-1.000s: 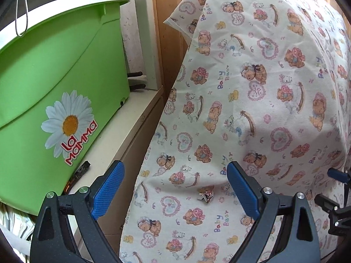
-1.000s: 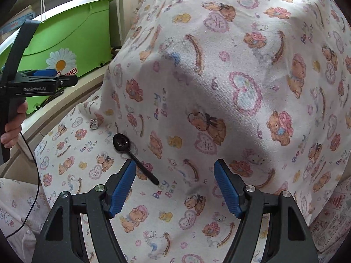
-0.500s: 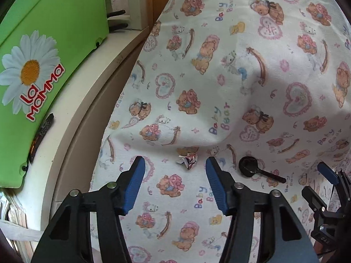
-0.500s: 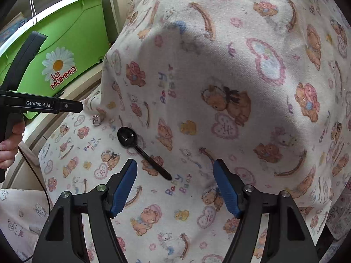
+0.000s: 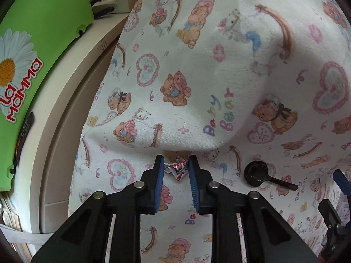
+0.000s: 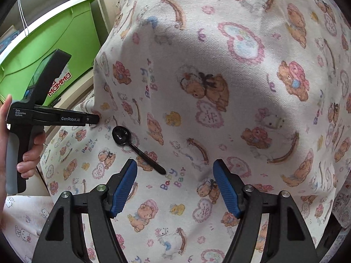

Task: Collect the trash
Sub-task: 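Close the left tool on the small pink-and-silver wrapper, then grasp the black plastic spoon by its handle with the right tool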

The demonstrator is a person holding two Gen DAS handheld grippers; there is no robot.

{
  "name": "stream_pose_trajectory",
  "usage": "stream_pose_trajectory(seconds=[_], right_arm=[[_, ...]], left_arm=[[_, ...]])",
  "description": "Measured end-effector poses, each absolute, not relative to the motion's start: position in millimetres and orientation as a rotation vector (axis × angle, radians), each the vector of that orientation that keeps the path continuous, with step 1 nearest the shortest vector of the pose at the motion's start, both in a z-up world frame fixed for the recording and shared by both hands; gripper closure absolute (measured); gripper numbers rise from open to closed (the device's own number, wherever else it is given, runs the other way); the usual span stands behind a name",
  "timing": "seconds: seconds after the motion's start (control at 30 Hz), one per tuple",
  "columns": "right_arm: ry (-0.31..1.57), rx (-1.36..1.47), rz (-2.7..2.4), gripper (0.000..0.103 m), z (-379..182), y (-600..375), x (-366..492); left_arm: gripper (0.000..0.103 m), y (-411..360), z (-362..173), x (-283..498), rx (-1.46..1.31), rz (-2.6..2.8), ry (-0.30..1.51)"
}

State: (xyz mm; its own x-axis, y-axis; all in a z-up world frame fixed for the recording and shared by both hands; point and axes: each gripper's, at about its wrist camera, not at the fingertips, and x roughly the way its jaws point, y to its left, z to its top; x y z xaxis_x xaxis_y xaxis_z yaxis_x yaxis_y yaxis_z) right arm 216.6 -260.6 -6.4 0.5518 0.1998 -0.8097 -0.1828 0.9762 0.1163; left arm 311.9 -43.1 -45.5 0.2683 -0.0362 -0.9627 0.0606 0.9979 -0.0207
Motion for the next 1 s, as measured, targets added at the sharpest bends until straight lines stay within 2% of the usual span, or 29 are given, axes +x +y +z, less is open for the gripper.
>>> stream_pose_trajectory(seconds=[0.33,0.47,0.7,1.0], right_arm=[[0.947,-0.006,0.242,0.029,-3,-254,213],[0.954,-0.036,0.27,0.029,-7,-243,211],[0.966,-0.054,0.281,0.032,-17,-225,210],[0.956,-0.124,0.313,0.053,-34,-203,228]], left_arm=[[0.082,-10,21,231,-0.002,-0.069,1.21],[0.081,4,21,208,-0.028,-0.028,1.187],[0.081,12,14,221,-0.035,-0.037,1.18],[0.081,6,8,229,0.004,-0.034,1.172]])
